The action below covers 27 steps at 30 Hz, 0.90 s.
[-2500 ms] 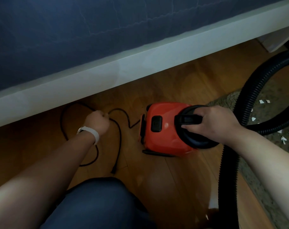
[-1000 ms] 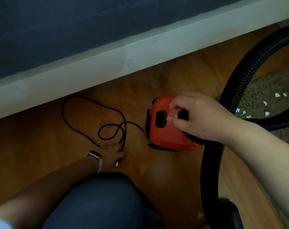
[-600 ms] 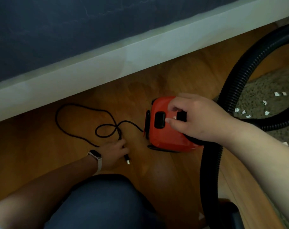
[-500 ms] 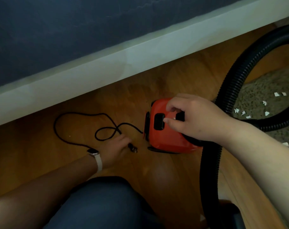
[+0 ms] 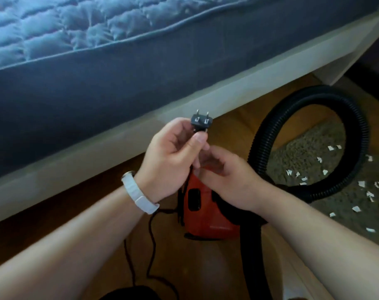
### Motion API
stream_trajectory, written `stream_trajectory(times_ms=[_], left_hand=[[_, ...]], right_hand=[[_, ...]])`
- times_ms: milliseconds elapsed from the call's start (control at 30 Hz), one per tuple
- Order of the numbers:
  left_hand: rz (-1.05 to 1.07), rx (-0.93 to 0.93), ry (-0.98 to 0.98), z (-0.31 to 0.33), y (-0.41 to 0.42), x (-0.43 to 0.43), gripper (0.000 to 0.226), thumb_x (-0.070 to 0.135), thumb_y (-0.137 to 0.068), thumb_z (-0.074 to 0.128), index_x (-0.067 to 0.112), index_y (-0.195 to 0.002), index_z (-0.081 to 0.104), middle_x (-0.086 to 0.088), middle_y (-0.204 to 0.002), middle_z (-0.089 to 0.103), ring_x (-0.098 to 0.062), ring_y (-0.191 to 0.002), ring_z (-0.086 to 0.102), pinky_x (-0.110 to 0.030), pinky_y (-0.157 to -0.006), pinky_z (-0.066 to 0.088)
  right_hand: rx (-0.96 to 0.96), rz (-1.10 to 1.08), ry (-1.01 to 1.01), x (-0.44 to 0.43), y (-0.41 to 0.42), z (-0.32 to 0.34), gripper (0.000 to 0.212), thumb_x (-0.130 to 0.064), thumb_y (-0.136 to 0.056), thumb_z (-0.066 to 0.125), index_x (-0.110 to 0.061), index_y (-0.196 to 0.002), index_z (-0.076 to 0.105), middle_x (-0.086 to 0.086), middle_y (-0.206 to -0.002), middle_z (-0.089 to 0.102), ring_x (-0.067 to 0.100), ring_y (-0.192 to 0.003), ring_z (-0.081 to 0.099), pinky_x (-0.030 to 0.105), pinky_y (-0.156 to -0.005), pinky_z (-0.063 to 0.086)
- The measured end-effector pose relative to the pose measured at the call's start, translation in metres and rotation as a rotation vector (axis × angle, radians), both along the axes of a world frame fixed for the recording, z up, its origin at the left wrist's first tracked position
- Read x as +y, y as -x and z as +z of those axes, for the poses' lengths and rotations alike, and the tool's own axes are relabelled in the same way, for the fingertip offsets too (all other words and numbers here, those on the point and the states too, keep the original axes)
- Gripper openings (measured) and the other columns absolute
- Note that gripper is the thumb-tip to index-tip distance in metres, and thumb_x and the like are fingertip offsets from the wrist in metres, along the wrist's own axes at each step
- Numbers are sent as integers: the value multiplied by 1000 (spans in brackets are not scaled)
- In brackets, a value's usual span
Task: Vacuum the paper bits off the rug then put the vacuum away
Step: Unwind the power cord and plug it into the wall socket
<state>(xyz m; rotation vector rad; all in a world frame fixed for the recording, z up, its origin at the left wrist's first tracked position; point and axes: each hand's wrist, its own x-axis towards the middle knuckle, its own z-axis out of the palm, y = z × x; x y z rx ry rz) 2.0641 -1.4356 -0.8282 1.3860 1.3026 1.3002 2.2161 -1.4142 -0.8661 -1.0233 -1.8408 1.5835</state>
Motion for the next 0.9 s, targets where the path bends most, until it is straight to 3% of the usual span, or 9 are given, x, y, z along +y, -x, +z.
stream_trajectory(times_ms=[67, 167, 267, 333, 467, 533, 600, 700, 900], left_hand=[[8, -21, 30, 3, -12, 15, 10, 12, -92, 66, 2, -95, 63, -10, -76, 69, -10, -55, 59, -21, -53, 47], [33, 48, 28, 7, -26, 31, 17, 19, -83, 76, 5, -84, 65, -12, -71, 68, -19, -61, 62, -31, -55, 52], [39, 144, 53, 7, -33, 45, 11, 32, -77, 75, 23, -77, 68, 10, -60, 61, -6, -53, 54, -21, -53, 44], [30, 31, 143, 12, -42, 48, 11, 33, -85, 69, 23, -89, 72, 11, -67, 65, -7, -59, 58, -21, -57, 46], [-68, -301, 565, 32, -67, 29, 40, 48, -96, 42, 24, -102, 73, 6, -92, 76, -5, -87, 70, -15, -71, 54], [-166, -113, 673, 47, -81, 13, 57, 57, -92, 34, 18, -89, 75, 0, -70, 69, -11, -62, 61, -19, -59, 48], [-237, 68, 725, 69, -97, -3, 62, 59, -91, 34, 11, -75, 70, -2, -52, 51, -15, -50, 43, -25, -51, 37], [-331, 147, 749, 118, -128, -16, 51, 56, -89, 43, 18, -63, 65, 5, -50, 40, -14, -49, 33, -30, -50, 27], [-461, 161, 811, 222, -190, 3, 33, 39, -98, 49, 21, -81, 70, 2, -58, 46, -13, -51, 38, -30, -52, 31]], right_hand=[[148, -85, 32, 3, -2, 4, 13, -3, -95, 57, -12, -101, 65, -4, -93, 69, 12, -94, 66, 28, -86, 51], [221, -218, 99, 9, -7, 16, 21, -5, -100, 54, -19, -101, 69, -11, -90, 72, 3, -90, 66, 18, -80, 49], [287, -353, 190, 13, -9, 24, 20, -22, -102, 53, -23, -103, 73, 8, -102, 74, 30, -100, 69, 48, -91, 55], [310, -452, 222, 16, -9, 33, 24, -31, -101, 52, -17, -100, 71, 20, -103, 70, 43, -104, 65, 61, -94, 50], [412, -644, 341, 17, -31, 72, 30, -34, -102, 45, -25, -84, 67, 7, -84, 67, 26, -84, 67, 48, -76, 57], [569, -755, 504, 13, -53, 101, 32, -28, -107, 38, -17, -90, 62, 6, -70, 57, 21, -64, 57, 41, -62, 52], [682, -850, 619, 6, -78, 128, 32, -22, -108, 33, -9, -96, 59, 4, -62, 48, 16, -57, 47, 34, -65, 50], [703, -926, 694, -3, -111, 165, 34, -24, -108, 34, -9, -97, 62, 3, -58, 41, 14, -53, 38, 30, -54, 38], [582, -986, 646, 17, -179, 267, 36, -33, -107, 37, -10, -96, 63, 1, -56, 35, 10, -47, 30, 27, -45, 28]])
